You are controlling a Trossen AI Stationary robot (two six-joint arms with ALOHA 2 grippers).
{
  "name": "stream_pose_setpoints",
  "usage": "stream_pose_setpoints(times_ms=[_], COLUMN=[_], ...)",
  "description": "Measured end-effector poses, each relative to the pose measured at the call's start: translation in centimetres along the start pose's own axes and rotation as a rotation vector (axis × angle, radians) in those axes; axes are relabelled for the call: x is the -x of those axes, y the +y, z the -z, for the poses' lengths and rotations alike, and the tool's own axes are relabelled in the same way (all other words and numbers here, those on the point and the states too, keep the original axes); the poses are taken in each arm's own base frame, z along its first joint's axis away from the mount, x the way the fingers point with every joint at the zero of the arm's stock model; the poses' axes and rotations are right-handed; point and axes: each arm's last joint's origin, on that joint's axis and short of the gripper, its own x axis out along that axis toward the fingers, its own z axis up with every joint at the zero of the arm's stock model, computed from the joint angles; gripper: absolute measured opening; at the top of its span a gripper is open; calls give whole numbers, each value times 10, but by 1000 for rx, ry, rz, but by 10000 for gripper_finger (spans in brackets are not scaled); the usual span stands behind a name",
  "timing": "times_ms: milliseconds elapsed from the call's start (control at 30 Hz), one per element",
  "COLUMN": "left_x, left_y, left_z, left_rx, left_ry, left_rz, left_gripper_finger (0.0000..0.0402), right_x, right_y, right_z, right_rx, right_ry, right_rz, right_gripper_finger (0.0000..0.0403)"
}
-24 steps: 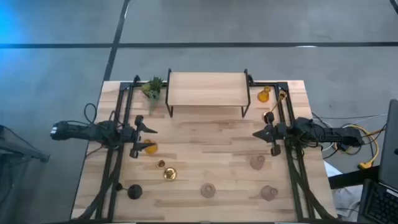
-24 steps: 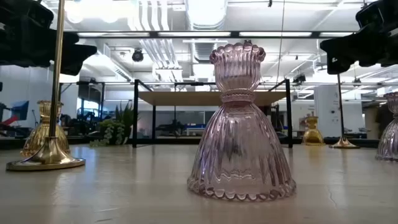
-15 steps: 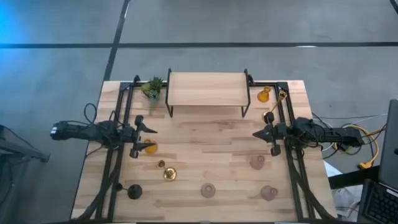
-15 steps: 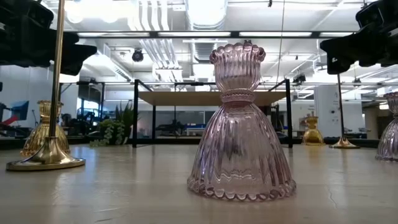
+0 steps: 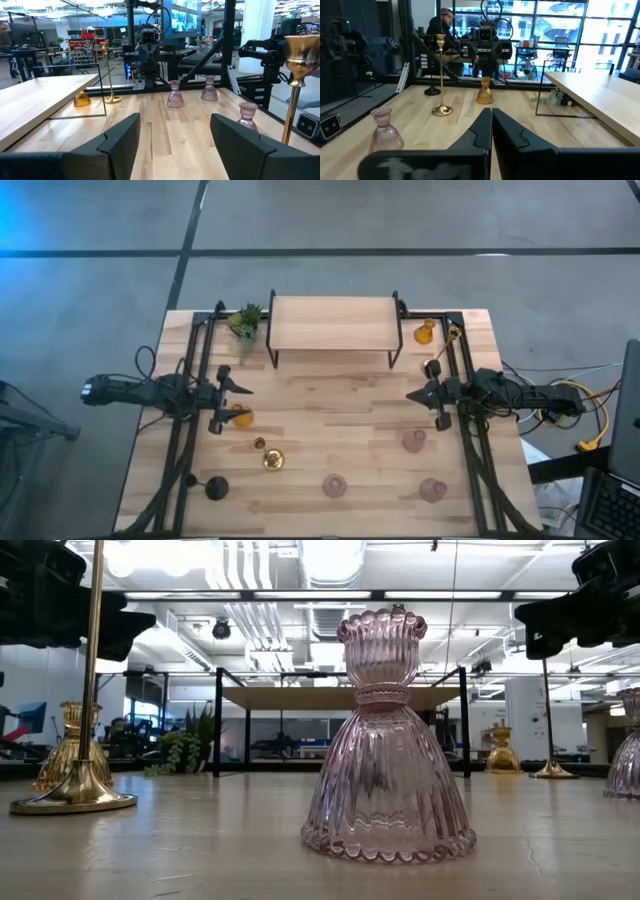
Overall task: Pick & Place candle stick holders
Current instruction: Put the top gold candle holder on the shelf
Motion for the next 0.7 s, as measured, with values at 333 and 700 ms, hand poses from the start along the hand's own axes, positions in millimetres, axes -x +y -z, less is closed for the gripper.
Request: stream_pose_setpoints(times_ms=[333,700], left_x=[0,0], left_y=[0,0], left_z=[0,0], left_rx=[0,0], left_ry=[0,0], left_rz=[0,0], left_gripper_finger=[245,246], right_x=[0,4], right_y=[0,-1], right_z=[-1,-29], right_rx=[280,165], right_ry=[-6,-298], right_rz=[2,66], right_gripper_finger=[8,8])
